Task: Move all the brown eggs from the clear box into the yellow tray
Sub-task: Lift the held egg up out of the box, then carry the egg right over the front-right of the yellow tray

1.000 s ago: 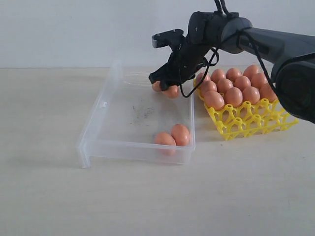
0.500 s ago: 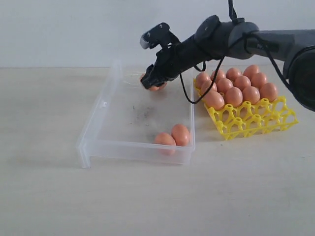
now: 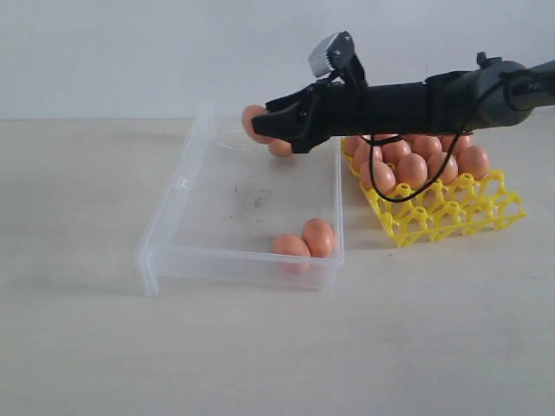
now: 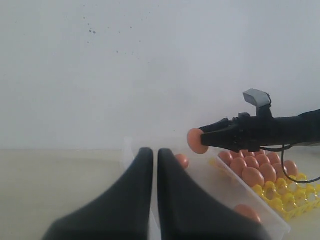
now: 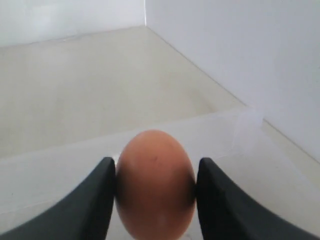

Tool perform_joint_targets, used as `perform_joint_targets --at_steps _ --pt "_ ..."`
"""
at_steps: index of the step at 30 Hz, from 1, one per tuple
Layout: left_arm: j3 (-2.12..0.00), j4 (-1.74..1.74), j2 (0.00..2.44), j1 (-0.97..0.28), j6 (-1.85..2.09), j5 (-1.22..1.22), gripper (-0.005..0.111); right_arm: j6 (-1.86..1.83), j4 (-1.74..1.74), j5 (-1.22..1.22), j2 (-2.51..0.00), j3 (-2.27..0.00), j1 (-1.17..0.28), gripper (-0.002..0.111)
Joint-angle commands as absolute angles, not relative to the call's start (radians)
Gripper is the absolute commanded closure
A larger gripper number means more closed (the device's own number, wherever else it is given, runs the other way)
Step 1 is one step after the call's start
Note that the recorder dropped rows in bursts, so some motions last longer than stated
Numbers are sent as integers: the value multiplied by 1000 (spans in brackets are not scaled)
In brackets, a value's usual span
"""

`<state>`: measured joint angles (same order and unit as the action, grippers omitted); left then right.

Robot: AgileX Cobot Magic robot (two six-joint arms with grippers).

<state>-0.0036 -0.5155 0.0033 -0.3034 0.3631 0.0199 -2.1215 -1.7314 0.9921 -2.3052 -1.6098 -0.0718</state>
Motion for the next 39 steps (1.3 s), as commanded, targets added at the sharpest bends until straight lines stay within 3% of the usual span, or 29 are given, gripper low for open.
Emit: perform_joint_targets --at_steps 1,6,11,16,19,23,26,30,34,39 --pt "0 -512 0 -300 367 21 103 -2131 -1744 978 -2286 -1586 -6 108" --pt "0 -512 0 -300 367 21 103 -2131 -1744 842 -2286 -1606 4 108" --pt "0 -512 0 -300 367 21 103 -2131 -1636 677 -2286 -1705 -92 108" --pt "0 -512 0 -300 367 21 103 -2131 -1271 75 -2286 -1756 -250 108" --pt "0 -512 0 -300 367 21 103 -2091 -1259 -164 -2292 -1756 -309 108" --pt "0 -512 0 -300 367 21 103 -1552 -975 -325 -2294 -1747 -316 108" --pt "0 -512 0 -300 367 21 103 -879 -543 -363 -2287 -1699 -310 108" --pt "0 -512 0 -300 367 21 103 -164 97 -704 -2287 -1550 -300 108" --pt "0 -512 0 -300 367 21 103 136 378 -1036 -2287 -1420 -255 108" --pt "0 -512 0 -300 367 21 103 323 476 -1221 -2270 -1291 -132 108"
